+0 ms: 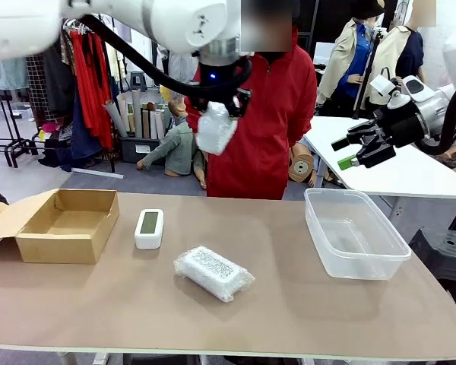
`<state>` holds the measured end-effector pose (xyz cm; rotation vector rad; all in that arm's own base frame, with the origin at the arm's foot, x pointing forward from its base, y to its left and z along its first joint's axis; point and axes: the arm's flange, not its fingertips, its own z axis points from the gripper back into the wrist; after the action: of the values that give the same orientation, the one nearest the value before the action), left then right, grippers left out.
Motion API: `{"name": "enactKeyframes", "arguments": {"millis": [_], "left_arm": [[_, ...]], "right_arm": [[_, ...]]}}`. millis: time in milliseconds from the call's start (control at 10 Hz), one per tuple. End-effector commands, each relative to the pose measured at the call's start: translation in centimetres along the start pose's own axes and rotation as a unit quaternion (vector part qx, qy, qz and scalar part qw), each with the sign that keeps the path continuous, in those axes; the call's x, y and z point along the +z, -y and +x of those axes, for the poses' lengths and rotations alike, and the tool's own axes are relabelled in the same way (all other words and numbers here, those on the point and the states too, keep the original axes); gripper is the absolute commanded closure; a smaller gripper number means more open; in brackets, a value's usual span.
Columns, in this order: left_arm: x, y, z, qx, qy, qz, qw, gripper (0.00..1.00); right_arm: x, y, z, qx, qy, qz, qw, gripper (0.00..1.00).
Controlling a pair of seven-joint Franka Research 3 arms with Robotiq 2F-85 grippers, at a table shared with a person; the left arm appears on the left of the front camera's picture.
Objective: Separate and place wrapped and unwrapped clocks.
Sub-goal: If the picked Digital clock is wrapped, place it in the Package Box ; if not, place it in the Organizing box.
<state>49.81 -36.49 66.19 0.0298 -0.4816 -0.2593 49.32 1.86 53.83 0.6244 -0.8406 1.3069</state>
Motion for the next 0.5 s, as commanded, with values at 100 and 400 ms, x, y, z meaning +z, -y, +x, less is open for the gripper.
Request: {"name": "enactKeyframes", "arguments": {"millis": [100, 400], "left_arm": [[2.3, -7.1, -5.8, 0.009, -0.015, 0.074, 0.997, 1.0], [2.7, -14.1, -8.6, 0.017, -0.046, 0.137, 0.989, 1.0]], "right_arm": [[0.0, -0.1, 0.1, 0.001, 0.0, 0.001, 1.0, 0.0], [0.0, -0.1, 0.1, 0.001, 0.0, 0.001, 1.0, 0.0]]}}
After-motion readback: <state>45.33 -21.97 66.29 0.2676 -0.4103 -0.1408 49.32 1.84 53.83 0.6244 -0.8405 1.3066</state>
